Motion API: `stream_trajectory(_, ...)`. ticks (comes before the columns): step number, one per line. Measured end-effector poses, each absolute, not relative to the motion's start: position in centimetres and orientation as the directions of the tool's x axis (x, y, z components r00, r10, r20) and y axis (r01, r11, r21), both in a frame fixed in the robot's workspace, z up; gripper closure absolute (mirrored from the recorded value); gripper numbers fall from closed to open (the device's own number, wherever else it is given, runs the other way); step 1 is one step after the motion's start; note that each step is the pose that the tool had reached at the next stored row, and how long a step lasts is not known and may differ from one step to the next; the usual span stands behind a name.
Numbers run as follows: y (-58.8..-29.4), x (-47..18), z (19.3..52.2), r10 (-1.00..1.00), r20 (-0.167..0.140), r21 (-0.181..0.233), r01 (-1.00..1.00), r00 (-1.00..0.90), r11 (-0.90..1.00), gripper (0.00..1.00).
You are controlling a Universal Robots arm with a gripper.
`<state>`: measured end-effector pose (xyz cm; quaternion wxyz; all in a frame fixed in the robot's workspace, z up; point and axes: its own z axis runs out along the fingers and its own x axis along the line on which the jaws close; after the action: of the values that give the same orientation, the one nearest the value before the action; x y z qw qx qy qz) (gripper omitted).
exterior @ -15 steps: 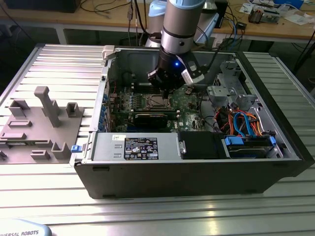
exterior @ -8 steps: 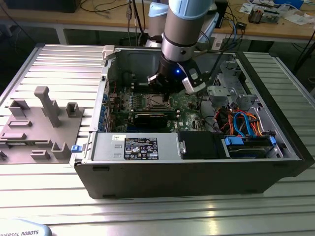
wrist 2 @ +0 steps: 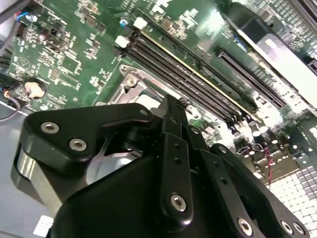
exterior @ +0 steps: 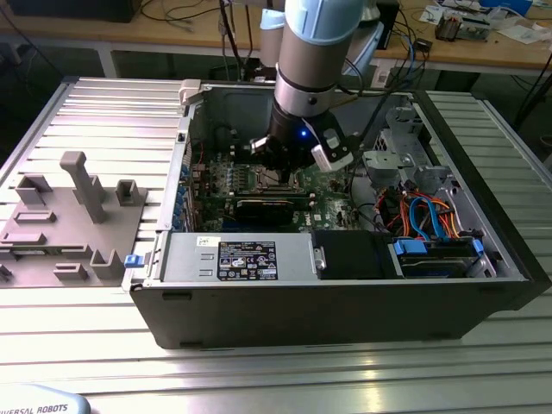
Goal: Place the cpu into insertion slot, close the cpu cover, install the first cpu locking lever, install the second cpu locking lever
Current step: 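Install the second cpu locking lever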
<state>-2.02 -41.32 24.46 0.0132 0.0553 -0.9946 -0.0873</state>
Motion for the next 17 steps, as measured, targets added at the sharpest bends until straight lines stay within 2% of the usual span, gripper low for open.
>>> stream_trajectory(17, -41.1, -5.2, 23.9, -0.112, 0.011, 0.165, -0.109, -0.994, 0.980, 0.89)
